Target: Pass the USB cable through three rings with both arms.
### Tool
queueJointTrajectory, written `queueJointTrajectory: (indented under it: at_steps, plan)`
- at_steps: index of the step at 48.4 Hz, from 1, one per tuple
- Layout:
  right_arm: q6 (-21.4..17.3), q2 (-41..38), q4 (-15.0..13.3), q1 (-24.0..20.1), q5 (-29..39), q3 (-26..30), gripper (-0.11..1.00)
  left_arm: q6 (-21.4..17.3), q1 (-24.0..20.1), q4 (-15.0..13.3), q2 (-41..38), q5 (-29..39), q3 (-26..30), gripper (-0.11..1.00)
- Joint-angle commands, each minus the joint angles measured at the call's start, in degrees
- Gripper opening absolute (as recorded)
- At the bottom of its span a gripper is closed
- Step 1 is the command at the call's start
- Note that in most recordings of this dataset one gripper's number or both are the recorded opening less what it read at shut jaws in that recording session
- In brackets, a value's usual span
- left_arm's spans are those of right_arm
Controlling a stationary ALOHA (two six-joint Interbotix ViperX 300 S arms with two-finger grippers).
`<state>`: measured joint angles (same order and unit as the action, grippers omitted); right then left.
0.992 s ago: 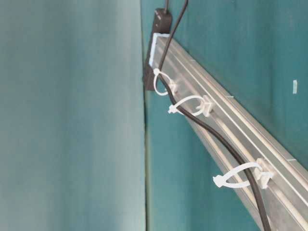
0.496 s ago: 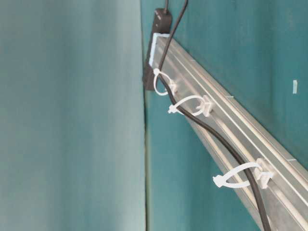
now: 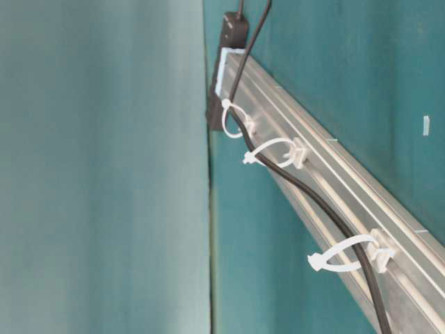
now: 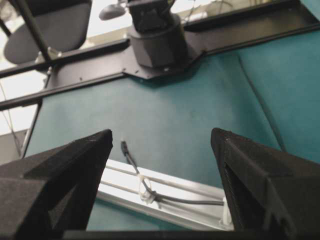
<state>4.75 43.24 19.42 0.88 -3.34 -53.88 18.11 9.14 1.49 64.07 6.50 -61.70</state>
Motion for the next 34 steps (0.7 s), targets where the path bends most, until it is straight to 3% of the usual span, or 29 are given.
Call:
queueJointTrajectory:
  at_steps: [1,34]
  plan:
    - [-0.5,-0.4,0.0,-0.3,-0.6,0.4,0.86,-0.3,-0.1,0.1,-0.5,-0.6,0.6,0.90]
    - [-0.4,-0.5,-0.1,-0.4,-0.7,0.5,0.86,-0.4,-0.1,0.1,-1.3,-0.6,0.3,0.90]
